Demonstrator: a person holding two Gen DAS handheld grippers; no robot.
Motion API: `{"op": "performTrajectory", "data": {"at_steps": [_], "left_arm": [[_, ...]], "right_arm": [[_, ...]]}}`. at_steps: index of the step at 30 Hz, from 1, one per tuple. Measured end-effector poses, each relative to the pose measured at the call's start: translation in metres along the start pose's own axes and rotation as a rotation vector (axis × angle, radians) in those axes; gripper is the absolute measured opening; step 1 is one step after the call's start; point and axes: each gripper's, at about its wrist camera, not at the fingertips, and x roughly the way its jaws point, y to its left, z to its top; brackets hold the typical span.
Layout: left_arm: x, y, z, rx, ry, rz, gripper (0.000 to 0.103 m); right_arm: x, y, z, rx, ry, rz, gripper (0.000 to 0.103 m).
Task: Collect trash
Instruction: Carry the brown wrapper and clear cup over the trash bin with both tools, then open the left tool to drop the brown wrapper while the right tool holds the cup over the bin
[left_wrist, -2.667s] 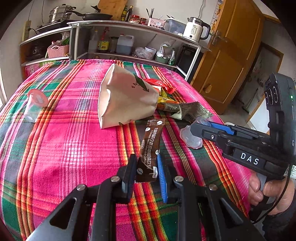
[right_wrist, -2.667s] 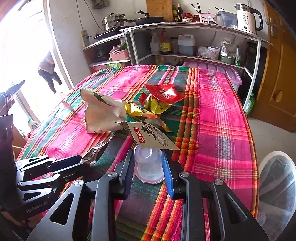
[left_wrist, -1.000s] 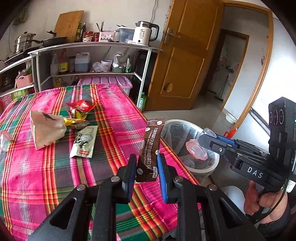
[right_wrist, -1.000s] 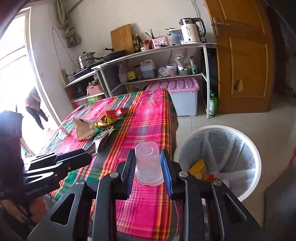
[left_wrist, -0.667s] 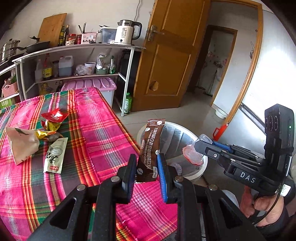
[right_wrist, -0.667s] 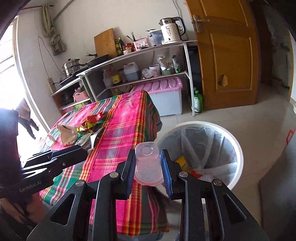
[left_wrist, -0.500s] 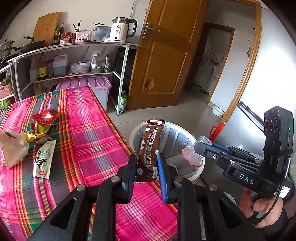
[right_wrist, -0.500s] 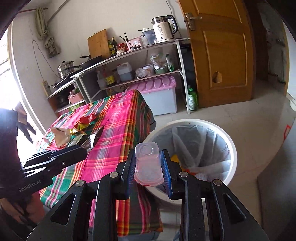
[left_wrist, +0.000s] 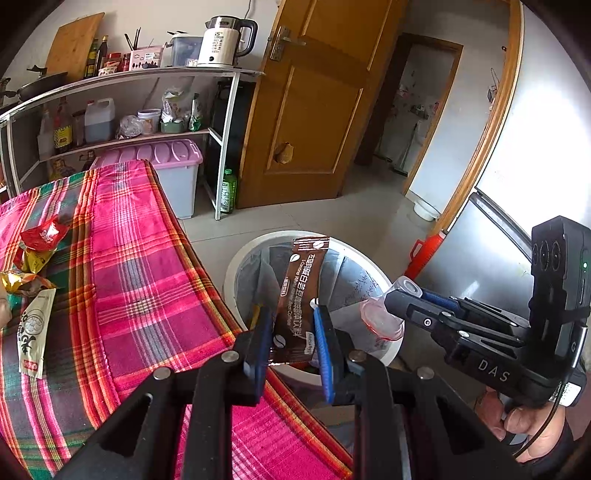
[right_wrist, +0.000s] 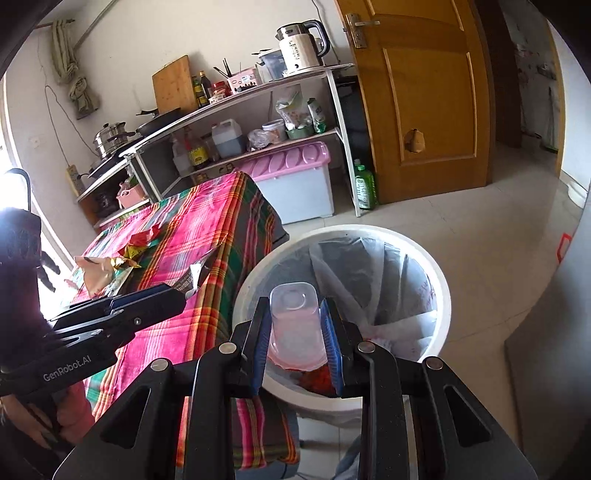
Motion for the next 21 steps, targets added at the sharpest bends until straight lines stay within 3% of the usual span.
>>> {"op": "performTrajectory", "data": {"at_steps": [21], "left_arm": [[0.047, -0.011, 0.005, -0.016, 0.074, -0.015, 0.025]], "right_arm": [[0.023, -0.031, -0.001, 0.056, 0.051, -0.049, 0.031]]}}
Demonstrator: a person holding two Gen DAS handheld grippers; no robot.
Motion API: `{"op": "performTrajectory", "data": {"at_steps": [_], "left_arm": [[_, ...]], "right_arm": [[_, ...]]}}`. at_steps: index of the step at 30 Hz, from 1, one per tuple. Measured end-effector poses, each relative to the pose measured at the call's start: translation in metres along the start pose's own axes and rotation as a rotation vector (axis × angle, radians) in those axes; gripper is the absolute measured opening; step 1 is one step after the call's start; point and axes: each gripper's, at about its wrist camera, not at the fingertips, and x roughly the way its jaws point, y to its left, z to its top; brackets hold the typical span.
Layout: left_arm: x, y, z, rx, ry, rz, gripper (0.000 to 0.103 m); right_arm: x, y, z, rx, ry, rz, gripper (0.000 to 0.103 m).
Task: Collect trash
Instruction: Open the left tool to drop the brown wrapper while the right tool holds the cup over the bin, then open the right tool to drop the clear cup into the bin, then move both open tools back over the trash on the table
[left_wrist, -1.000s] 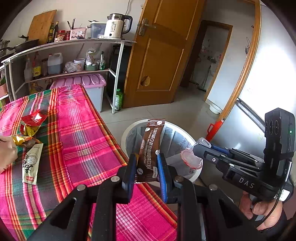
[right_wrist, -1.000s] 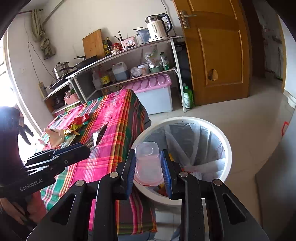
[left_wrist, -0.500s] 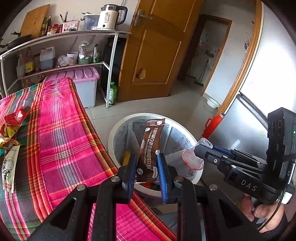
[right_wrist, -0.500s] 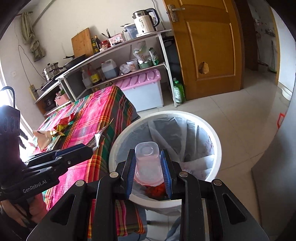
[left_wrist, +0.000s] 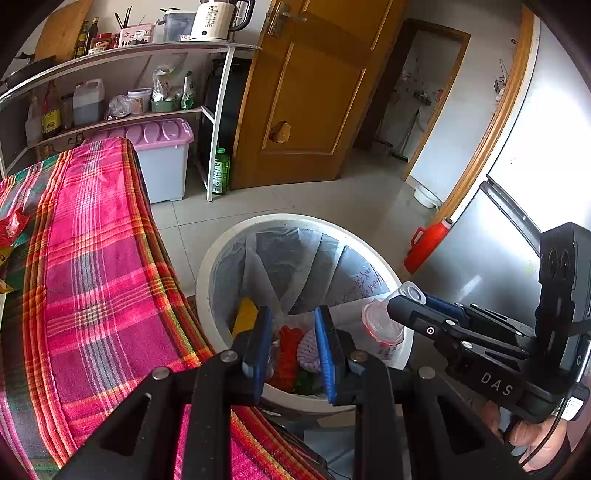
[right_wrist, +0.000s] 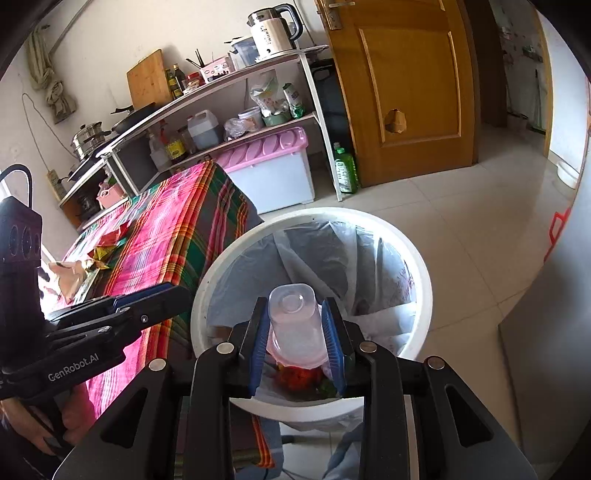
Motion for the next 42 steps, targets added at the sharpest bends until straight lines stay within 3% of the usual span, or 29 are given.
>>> {"op": "performTrajectory", "data": {"at_steps": [17, 31, 37, 42], "left_arm": [[-0.038, 0.006, -0.001, -0.010, -0.067, -0.003, 0.025], [-0.100, 0.029, -0.019, -0.036, -0.154, 0.063, 0.027], [-0.124, 0.048, -0.030, -0.073, -0.189, 0.103, 0.036], [-0.141, 0.064, -0.039, -0.103, -0.211, 0.134, 0.036]], "right_arm": [[-0.025, 0.017, 0.004, -0.022, -0.048, 0.014, 0.034], [-0.049, 0.070, 0.001, -0.110, -0.081, 0.076, 0.034], [-0.052, 0.096, -0.003, -0.153, -0.080, 0.113, 0.034], [-0.052, 0.115, -0.007, -0.182, -0.074, 0.144, 0.034]]}}
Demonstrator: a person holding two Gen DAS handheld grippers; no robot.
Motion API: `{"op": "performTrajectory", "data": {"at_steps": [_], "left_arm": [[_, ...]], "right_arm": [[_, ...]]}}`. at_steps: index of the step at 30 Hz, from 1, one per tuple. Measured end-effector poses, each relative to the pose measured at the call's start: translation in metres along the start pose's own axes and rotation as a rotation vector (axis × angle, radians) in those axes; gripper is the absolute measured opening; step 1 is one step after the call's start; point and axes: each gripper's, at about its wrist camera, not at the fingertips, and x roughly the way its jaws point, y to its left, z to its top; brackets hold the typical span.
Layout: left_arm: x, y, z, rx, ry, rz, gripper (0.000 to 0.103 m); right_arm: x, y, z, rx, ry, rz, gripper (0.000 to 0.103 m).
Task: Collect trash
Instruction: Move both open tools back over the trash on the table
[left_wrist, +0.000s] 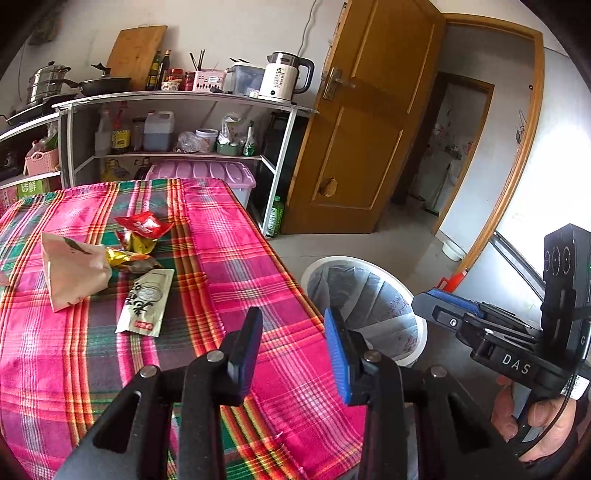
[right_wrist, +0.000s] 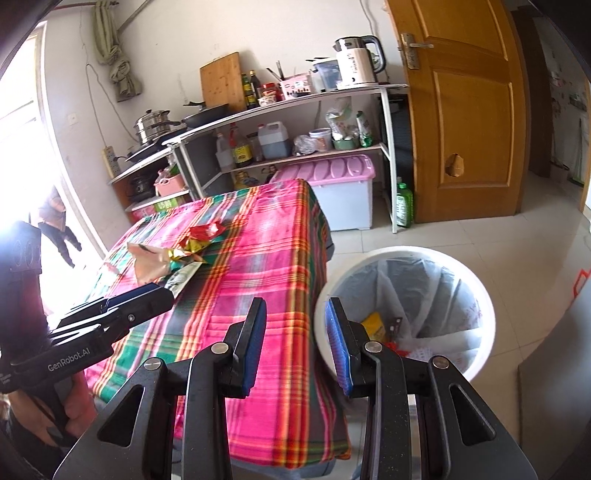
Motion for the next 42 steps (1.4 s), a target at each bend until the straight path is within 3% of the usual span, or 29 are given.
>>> {"op": "performTrajectory", "data": {"at_steps": [28, 32, 42], "left_arm": [[-0.045, 0.109, -0.022, -0.131, -0.044, 0.159, 0.038], [-0.048, 0.130, -0.020, -0.156, -0.053, 0.181, 0.043], [-0.043, 0.178, -0.011, -0.192, -0.061, 0.233, 0.048]], "right_arm": [[0.043, 0.066, 0.005, -0.072, 0.072, 0.114, 0.043], [0.052, 0.076, 0.006, -0.078, 0.086, 0.135, 0.049], [0.081, 0.098, 0.010, -0.101, 0.123, 0.147, 0.050]]}}
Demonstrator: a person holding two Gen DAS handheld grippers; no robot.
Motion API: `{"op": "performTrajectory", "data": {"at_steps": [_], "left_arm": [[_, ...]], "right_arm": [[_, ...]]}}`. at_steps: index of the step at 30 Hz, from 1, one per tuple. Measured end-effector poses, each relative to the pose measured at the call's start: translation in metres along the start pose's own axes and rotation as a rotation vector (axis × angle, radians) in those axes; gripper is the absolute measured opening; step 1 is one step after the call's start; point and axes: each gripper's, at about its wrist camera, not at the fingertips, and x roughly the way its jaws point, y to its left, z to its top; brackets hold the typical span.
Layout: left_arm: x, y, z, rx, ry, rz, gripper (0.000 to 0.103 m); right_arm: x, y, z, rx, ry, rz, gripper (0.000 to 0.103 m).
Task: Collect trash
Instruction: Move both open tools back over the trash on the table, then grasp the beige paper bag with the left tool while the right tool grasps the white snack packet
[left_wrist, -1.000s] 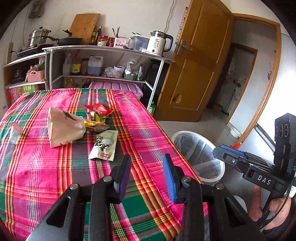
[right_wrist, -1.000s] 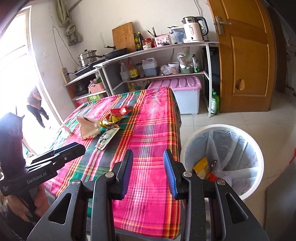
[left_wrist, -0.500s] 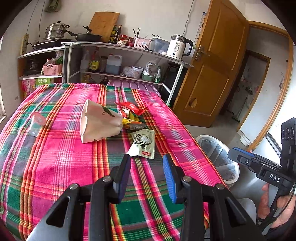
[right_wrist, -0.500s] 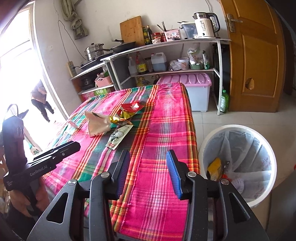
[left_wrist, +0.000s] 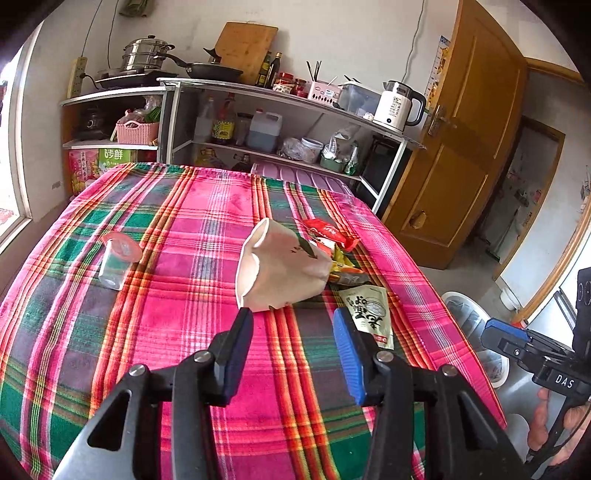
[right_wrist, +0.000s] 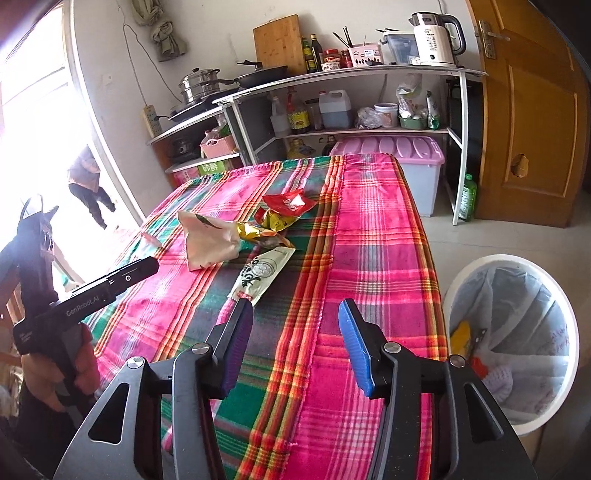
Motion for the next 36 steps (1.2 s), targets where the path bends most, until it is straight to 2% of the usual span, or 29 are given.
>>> {"op": "performTrajectory", "data": {"at_steps": [11, 20, 31, 32, 35, 36], "left_arm": [[0.033, 0.020, 0.021, 0.014, 0.047, 0.016, 0.053], [0.067, 0.025, 0.036, 0.020, 0.094, 0.003, 0.053], [0.083, 0.023, 0.042, 0.021, 0.107, -0.029, 0.053], [0.084, 0.022, 0.041, 0.022, 0.108, -0.035, 0.051], [0.083, 0.021, 0.038, 0.026, 0.113, -0.046, 0.034], [0.081, 0.021, 0.036, 0.027, 0.111, -0.043, 0.034]], "right_arm": [[0.040, 0.011, 0.012, -0.003, 0.047, 0.045, 0.050], [0.063, 0.008, 0.018, 0.010, 0.077, 0.059, 0.050], [0.091, 0.003, 0.022, 0.067, 0.134, 0.114, 0.050], [0.093, 0.004, 0.023, 0.068, 0.139, 0.120, 0.050], [0.101, 0.007, 0.024, 0.064, 0.155, 0.127, 0.050], [0.105, 0.008, 0.024, 0.064, 0.163, 0.127, 0.050]]}}
